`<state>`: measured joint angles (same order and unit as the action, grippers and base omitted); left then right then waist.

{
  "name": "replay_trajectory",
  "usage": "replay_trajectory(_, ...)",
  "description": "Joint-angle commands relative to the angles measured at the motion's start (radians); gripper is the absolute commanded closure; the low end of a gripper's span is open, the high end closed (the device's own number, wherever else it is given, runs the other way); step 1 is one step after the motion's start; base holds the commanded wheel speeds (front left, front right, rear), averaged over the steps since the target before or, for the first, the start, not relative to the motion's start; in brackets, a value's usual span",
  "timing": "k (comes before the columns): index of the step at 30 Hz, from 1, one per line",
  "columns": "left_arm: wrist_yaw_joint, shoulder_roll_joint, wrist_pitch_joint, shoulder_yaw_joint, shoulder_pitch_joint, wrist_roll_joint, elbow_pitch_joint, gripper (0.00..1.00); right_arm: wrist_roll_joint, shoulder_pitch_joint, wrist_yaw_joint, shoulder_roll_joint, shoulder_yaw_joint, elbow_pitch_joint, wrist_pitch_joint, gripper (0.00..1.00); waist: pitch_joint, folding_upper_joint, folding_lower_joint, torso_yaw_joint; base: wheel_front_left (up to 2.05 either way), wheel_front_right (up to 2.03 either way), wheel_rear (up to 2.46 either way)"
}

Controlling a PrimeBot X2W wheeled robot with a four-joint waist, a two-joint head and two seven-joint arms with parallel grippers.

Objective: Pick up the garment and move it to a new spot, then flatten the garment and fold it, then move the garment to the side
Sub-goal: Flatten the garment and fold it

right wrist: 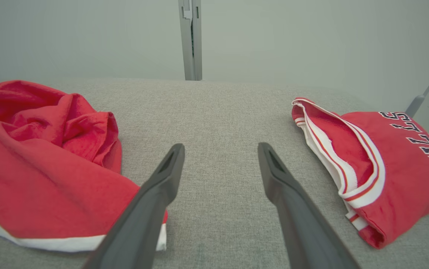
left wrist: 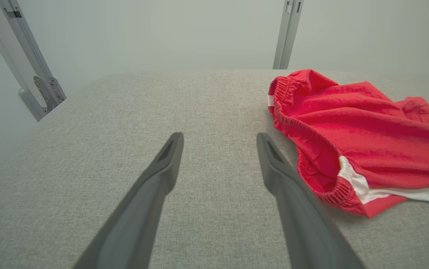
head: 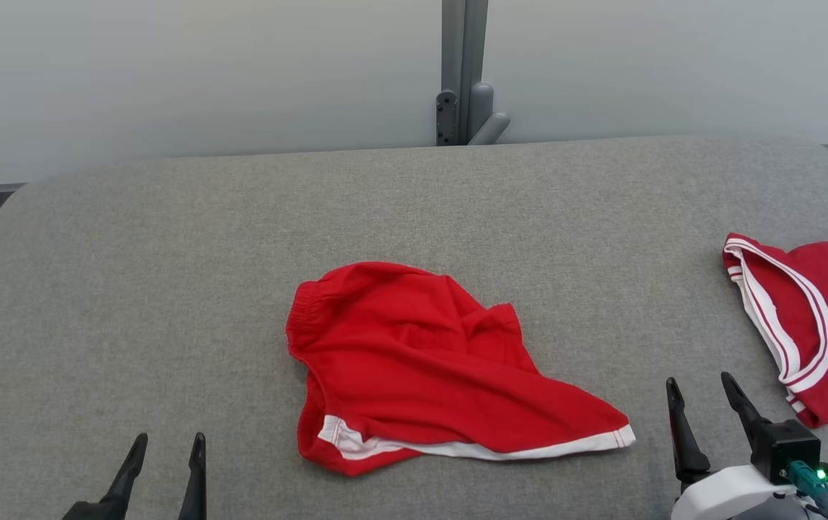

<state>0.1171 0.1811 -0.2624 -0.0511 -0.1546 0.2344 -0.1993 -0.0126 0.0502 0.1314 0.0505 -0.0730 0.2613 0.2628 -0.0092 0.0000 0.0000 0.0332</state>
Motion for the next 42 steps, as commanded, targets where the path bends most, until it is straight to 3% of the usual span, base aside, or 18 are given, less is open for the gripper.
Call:
replay_trajectory(1, 0.005, -0.003, -0.003, 0.006, -0.009, -0.012, -0.001, 0.00, -0.007, 0.001, -0.002, 0.000, 0.003, 0.003, 0.003, 0.00, 0.000, 0.0000, 0.0000, 0.000, 0.00, 0.00, 0.00)
replay_trajectory(12, 0.012, 0.001, 0.000, -0.007, -0.001, -0.026, -0.015, 0.00, -0.065, -0.032, -0.002, 0.009, 0.068, 0.075, -0.016, 0.00, 0.000, 0.0000, 0.0000, -0.006, 0.00, 0.00, 0.00)
replay_trajectory(18, 0.013, 0.024, 0.115, -0.057, 0.030, -0.017, 0.030, 0.00, -0.123, -0.068, -0.002, 0.088, 0.159, 0.043, -0.209, 0.00, 0.007, 0.0000, 0.0000, -0.016, 0.00, 0.00, 0.00)
replay_trajectory(24, 0.014, 0.040, 0.331, -0.155, 0.041, 0.029, 0.139, 0.00, -0.211, -0.046, -0.002, 0.178, 0.249, -0.073, -0.453, 0.00, 0.040, 0.0000, 0.0000, -0.022, 0.00, 0.00, 0.00)
replay_trajectory(29, 0.015, 0.045, 0.431, -0.222, 0.058, 0.064, 0.189, 0.00, -0.260, -0.011, -0.002, 0.210, 0.292, -0.144, -0.561, 0.00, 0.080, 0.0000, 0.0000, -0.028, 0.00, 0.00, 0.00)
replay_trajectory(42, 0.014, 0.049, 0.525, -0.298, 0.135, 0.091, 0.181, 0.00, -0.231, -0.088, -0.002, 0.211, 0.364, -0.131, -0.549, 0.00, 0.166, 0.0000, 0.0000, -0.052, 0.00, 0.00, 0.00)
